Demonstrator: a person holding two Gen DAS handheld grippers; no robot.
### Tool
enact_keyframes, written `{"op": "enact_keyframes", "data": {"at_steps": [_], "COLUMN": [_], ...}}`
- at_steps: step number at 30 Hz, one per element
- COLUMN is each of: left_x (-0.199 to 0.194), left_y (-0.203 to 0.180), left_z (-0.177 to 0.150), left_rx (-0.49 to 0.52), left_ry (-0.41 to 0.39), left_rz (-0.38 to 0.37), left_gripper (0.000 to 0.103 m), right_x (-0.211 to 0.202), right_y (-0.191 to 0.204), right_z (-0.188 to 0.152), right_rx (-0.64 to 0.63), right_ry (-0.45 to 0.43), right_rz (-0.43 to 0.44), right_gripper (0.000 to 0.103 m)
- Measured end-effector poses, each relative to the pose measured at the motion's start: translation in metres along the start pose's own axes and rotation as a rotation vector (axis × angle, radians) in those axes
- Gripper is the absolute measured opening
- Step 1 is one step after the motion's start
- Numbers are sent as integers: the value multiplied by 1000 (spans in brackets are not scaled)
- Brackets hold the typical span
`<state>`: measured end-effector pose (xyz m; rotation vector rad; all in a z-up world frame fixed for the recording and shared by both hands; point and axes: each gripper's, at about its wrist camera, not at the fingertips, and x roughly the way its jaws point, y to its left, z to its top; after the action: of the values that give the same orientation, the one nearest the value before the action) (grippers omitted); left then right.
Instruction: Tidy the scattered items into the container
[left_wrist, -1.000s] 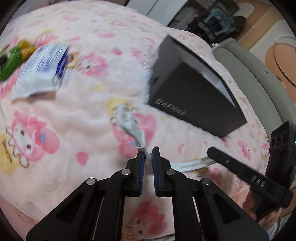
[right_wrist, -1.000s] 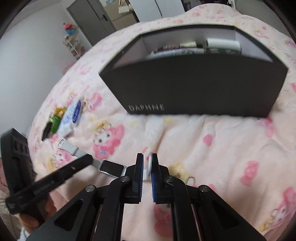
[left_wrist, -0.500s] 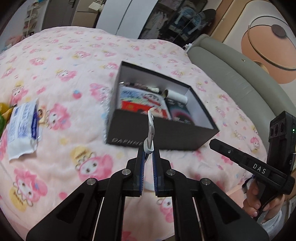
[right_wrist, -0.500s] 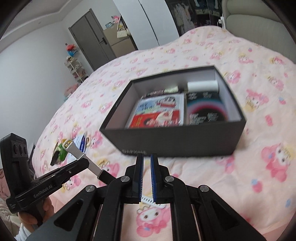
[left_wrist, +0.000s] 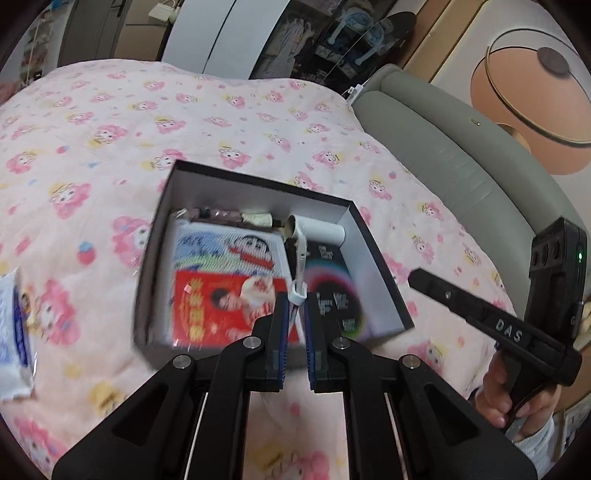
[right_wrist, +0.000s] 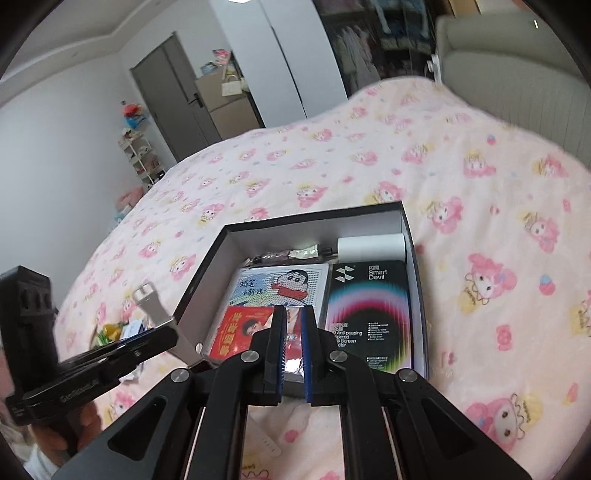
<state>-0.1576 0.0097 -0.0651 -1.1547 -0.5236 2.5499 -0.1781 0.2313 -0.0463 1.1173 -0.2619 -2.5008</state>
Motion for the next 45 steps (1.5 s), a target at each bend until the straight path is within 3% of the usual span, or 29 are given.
{"op": "enact_keyframes", "data": {"at_steps": [4,7,16,18,22,25,29,32,33,35,37,42,45], "left_x": [16,14,-5,-8,-13,-17,-26,-34,-38,-44,-49,-56,-61], "left_y": [-5,-2,34,41,55,66,78,90,95,105,118,150,174], "left_z": [22,20,-14,-22,-38,-49,-56,-65,-69,-77,-88,-118,-135], "left_rx": [4,0,-117,-147,-206,-248,-273,-295,-306,-327,-356,-419,-483], "left_ry": [12,-4,-28,-30,-34,-38,-42,-50,-52,-55,-49,-19,-11], "left_rz": [-4,5,47,52,64,71,78,92,96,103,103,138,147], "left_gripper": [6,6,6,6,6,6,6,6,6,6,6,6,6], "right_x": [11,11,24,34,67,96,129,138,137,133,129,106,93], "right_y": [-8,1,28,37,64,78,84,85,84,82,79,74,67], "right_z": [15,8,-75,-91,-121,-135,-149,-157,-158,-158,-157,-150,-153], "right_rx": [4,-18,17,9,-48,-63,-45,-55,-54,-55,-62,-55,31], "right_ry": [12,15,142,191,292,339,404,402,393,376,363,316,340], "right_rz": [-16,13,161,198,215,184,165,141,131,102,71,0,68], "right_gripper": [6,6,6,10,35,40,40,40,37,19,13,11,11]}}
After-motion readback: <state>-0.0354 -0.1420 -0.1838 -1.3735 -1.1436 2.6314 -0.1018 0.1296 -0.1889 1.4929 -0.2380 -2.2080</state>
